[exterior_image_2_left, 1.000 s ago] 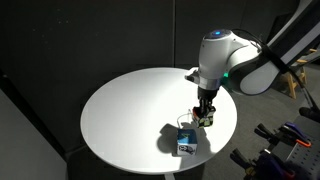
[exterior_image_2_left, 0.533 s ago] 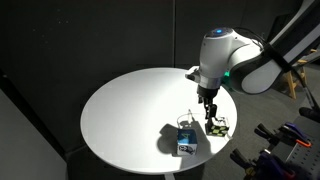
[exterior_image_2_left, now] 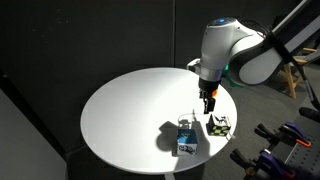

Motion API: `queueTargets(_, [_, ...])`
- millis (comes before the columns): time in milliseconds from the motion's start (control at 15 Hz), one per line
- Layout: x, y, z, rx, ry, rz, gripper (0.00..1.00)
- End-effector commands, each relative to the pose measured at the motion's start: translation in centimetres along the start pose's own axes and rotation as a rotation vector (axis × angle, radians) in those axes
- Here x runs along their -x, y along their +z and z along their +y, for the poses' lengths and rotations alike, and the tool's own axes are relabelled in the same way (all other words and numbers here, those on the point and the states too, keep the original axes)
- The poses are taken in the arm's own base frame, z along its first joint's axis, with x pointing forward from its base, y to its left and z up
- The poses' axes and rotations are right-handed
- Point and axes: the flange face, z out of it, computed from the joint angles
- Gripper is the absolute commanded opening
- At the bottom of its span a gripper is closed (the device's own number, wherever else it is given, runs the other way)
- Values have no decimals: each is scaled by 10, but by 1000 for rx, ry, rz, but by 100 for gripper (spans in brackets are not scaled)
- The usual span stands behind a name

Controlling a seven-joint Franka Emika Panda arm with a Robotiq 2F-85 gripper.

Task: Pick up the block with the letter a on it and move it to the left side of the table

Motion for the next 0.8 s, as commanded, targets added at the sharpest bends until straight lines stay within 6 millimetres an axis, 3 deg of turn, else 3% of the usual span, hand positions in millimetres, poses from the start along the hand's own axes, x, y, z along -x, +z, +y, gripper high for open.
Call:
queueTargets(0, [8,-28,8,-9,173,3,100])
queueTargets(733, [34,-74,32,9,703,-37,100])
